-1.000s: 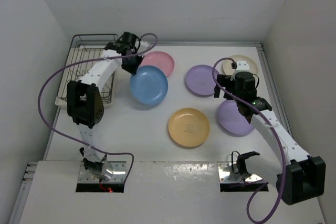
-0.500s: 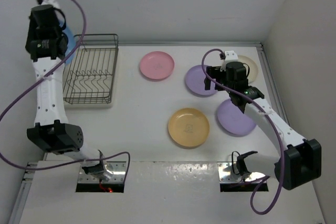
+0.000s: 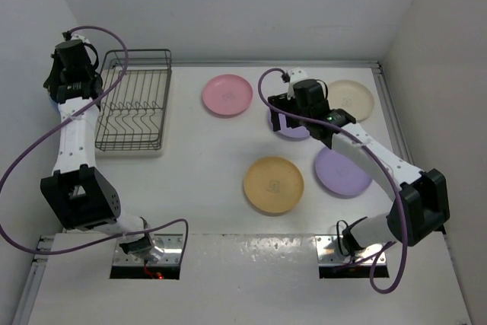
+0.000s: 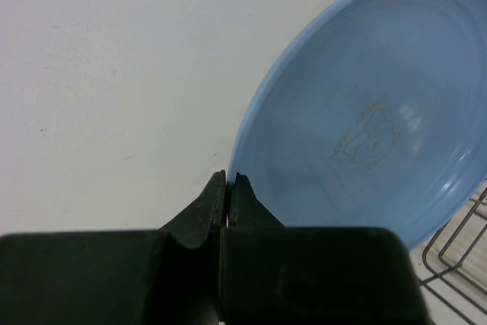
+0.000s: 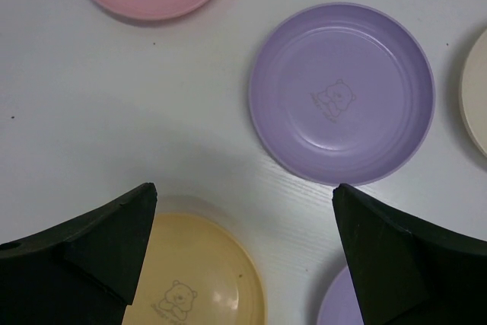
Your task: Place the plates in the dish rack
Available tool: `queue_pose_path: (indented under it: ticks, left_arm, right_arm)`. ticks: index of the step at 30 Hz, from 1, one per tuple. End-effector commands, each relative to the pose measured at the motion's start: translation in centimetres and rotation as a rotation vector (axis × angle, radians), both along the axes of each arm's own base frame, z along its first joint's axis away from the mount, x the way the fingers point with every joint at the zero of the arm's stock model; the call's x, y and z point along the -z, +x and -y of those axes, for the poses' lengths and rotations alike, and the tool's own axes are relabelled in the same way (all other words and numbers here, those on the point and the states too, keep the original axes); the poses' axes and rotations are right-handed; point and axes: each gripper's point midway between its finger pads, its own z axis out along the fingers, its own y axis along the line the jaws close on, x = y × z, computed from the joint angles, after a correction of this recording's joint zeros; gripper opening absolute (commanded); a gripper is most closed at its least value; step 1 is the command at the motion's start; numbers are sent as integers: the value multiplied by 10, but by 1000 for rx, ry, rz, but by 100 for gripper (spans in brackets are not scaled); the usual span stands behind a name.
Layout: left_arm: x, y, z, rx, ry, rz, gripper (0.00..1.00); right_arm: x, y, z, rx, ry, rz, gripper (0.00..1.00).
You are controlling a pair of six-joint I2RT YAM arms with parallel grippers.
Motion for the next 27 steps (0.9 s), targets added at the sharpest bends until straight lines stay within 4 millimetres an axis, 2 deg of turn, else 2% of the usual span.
queue_pose_path:
  ticks: [1, 2, 8, 9, 18, 22, 25, 27]
  left_arm:
    - [-28, 7, -5, -2, 45, 163, 0]
    - [-14, 11, -3, -2, 39, 139, 0]
    - [2, 28, 19, 15, 70, 130, 0]
    - [10, 25, 16, -23, 79, 119, 0]
    - [28, 21, 25, -74, 143, 93, 0]
    - [49, 20, 31, -66, 89, 70, 0]
    - [74, 18, 37, -45, 71, 14, 0]
    - [80, 17, 38, -52, 53, 23, 1]
  right_arm:
    - [-20, 4, -5, 1, -43, 55, 99]
    - [-20, 4, -5, 4, -50, 60, 99]
    - [-23, 3, -4, 1, -93, 71, 99]
    - [-23, 3, -2, 8, -101, 73, 99]
    - [-20, 0, 5, 18, -121, 83, 99]
    - [-20, 1, 4, 20, -113, 83, 99]
    - [-16, -1, 5, 21, -117, 74, 99]
    - [-15, -1, 6, 28, -117, 69, 99]
